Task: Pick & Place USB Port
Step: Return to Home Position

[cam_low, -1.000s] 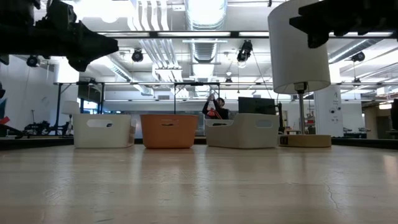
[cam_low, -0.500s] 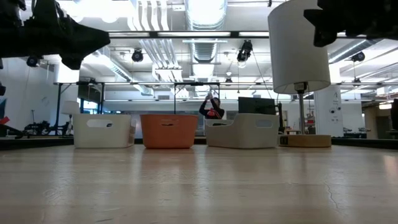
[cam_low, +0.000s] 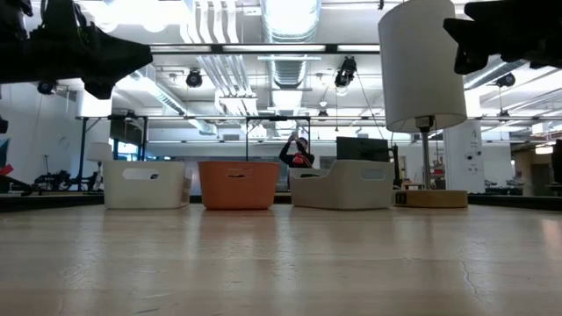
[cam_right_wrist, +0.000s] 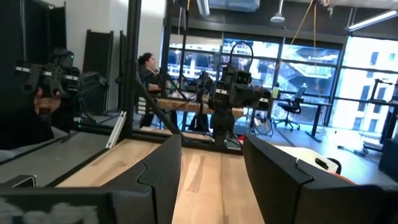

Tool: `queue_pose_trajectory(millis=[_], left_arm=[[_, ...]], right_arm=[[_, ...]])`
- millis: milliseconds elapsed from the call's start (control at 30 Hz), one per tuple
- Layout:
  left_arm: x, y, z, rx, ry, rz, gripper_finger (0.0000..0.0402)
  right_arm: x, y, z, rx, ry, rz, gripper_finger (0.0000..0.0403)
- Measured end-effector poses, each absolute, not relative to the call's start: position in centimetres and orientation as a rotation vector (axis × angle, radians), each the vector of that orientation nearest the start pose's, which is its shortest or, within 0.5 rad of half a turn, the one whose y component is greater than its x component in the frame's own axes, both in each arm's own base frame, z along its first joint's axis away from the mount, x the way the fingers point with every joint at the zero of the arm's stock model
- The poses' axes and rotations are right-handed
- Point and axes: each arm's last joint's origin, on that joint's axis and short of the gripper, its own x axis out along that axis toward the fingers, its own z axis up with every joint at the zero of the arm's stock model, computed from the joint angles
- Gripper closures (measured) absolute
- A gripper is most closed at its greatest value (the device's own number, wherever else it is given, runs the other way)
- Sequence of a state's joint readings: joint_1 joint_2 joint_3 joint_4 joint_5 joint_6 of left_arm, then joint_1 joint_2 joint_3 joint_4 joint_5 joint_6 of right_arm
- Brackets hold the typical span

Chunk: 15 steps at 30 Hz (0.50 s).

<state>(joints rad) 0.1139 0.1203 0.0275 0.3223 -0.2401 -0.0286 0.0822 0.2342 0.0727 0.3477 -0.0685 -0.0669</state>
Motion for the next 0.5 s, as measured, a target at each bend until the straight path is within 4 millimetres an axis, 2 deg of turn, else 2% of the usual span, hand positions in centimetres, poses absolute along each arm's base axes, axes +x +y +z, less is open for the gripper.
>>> queue_pose_trajectory(millis=[200,500], left_arm=[[9.6,1.8,19.4,-0.039,-0.246,0.35,0.0287],[9.1,1.7,19.3,-0.038,-0.251,0.349,0.0287]], right_arm=[[10.2,1.0,19.2,-0.062,-0.235,0.142,0.0234],[9.5,1.0,18.9,-0.054,-0.228,0.143,0.0234]])
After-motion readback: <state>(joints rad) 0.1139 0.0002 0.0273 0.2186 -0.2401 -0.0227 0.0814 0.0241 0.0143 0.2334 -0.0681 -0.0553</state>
